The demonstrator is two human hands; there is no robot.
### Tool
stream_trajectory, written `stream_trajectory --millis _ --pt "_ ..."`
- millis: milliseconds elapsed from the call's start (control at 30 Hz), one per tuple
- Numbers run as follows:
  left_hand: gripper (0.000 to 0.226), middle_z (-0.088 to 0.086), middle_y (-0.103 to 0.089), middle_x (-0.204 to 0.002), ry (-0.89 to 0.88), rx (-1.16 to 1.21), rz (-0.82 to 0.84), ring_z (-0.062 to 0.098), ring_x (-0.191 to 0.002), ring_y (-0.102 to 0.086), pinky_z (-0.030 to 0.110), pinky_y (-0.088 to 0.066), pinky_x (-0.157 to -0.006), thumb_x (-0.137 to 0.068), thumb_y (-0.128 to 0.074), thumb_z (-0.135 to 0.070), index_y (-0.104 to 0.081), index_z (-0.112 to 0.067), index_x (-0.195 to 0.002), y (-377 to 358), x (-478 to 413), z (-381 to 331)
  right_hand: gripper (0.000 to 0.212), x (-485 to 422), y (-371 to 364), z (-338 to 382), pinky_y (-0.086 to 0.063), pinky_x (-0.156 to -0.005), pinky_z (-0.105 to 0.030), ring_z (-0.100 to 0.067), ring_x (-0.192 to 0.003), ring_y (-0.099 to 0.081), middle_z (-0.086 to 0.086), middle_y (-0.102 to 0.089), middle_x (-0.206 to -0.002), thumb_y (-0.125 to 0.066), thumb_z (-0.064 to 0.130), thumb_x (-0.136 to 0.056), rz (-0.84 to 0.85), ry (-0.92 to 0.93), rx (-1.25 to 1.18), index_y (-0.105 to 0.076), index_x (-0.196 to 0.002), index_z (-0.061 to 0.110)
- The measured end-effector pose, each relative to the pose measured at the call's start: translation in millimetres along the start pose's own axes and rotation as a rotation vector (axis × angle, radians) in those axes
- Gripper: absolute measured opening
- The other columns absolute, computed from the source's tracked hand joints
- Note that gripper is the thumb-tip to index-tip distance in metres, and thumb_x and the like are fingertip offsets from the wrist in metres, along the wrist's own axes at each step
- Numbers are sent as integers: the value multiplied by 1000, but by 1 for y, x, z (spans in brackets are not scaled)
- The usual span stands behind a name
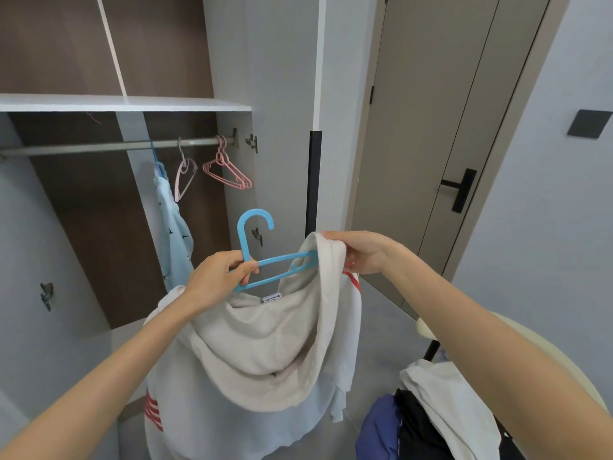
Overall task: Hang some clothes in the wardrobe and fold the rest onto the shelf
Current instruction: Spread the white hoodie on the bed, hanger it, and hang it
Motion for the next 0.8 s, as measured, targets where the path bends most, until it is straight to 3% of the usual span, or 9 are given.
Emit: stream_trajectory --millis 100,233,333,467,567,633,700,800 --pt "25 -2 -66 -73 -4 -14 -8 18 -72 -62 34 -54 -73 -93 -56 -32 -63 -23 -70 4 -1 1 29 0 1 8 -51 -67 -31 -19 -85 -58 -6 -61 -94 -65 30 -90 50 38 -89 -60 -111 10" --pt "27 -2 -68 -72 -4 -25 -42 18 -72 -63 38 -55 -74 -93 -56 -32 -61 -28 -67 10 -3 2 18 2 4 6 -52 -80 -31 -17 -80 -61 -2 -67 -71 -58 24 -96 1 120 -10 -62 -99 7" --pt "26 -2 -67 -71 -3 -23 -41 19 -73 -64 42 -56 -76 -93 -56 -31 -62 -28 -68 10 -3 2 21 -2 5 0 -54 -76 -28 -17 -82 -63 -4 -68 -90 -61 27 -94 -53 178 -10 -65 -104 9" --pt "26 0 -68 -74 11 9 -42 20 -74 -64 39 -56 -77 -94 -56 -31 -62 -27 -69 10 -5 -4 26 -7 4 -7 -52 -82 -31 -16 -82 -62 -2 -68 -89 -65 23 -91 -33 261 -143 -67 -113 9" --pt "25 0 -68 -72 74 48 -44 17 -71 -63 38 -54 -77 -94 -56 -33 -66 -22 -74 10 -8 -2 13 -8 8 -25 -46 -62 -18 -10 -70 -56 5 -60 -77 -68 13 -88 -204 303 89 -63 -99 11" --pt "23 0 -66 -71 145 107 -30 14 -68 -61 34 -53 -75 -93 -57 -32 -68 -19 -80 7 -10 1 17 -9 16 -33 -42 -60 -19 -11 -75 -55 7 -57 -77 -69 11 -84 -414 367 323 -55 -94 12" --pt "21 0 -65 -72 226 176 -29 12 -68 -59 26 -51 -69 -94 -57 -30 -69 -15 -83 4 -11 3 20 -7 16 -34 -40 -63 -20 -9 -79 -54 9 -56 -81 -67 15 -85 -534 464 391 -51 -96 12" --pt "21 2 -62 -75 312 282 -21 9 -65 -54 14 -46 -58 -95 -55 -24 -68 -9 -89 0 -12 1 14 -10 -3 -30 -45 -77 -20 -11 -92 -60 5 -63 -102 -61 19 -91 -378 536 423 -58 -104 14"
Point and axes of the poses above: each hand's wrist, its own x-axis away from the middle knuckle, its own y-axis out of the back of the hand, z = x × y, the point moved 5 cm from there along -x, towards the middle knuckle
